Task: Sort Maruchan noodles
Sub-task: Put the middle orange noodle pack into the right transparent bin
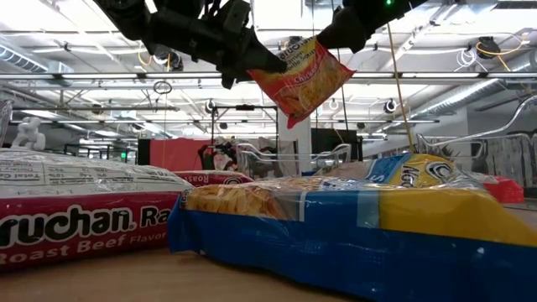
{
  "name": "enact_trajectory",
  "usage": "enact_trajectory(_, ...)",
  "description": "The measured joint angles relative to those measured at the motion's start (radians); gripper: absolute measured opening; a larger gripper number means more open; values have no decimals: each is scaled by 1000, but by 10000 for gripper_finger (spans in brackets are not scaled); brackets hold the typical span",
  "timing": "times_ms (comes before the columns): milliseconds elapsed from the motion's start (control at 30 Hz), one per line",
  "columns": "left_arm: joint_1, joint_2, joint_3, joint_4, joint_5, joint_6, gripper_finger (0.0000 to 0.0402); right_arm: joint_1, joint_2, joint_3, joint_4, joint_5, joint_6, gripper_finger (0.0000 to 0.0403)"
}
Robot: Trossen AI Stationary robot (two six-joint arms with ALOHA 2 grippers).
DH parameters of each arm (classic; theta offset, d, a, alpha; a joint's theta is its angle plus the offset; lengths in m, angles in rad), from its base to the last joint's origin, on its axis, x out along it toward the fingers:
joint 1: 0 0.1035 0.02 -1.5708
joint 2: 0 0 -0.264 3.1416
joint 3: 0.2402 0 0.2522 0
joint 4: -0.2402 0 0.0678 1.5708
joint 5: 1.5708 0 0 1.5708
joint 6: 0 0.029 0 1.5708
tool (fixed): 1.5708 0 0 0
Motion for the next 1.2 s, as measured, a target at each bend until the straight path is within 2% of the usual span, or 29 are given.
enact_trajectory(500,-1,0,0,3,-1,53,111,1,-15,0,-11,-2,-12,4)
enact_trajectory(633,-1,-1,0,2,-1,53,111,1,-71,0,-41,-2,37,32)
enact_trajectory(767,-1,0,-2,-6,24,53,111,4,-164,2,-107,-2,115,77)
enact_trajectory(833,-1,0,-2,-2,37,53,111,5,-212,2,-177,-37,176,99)
enact_trajectory(1067,-2,0,-2,8,41,53,112,-4,-310,2,-353,-288,443,153)
enact_trajectory(1200,-2,0,-2,35,41,52,112,-5,-292,2,-399,-316,503,175)
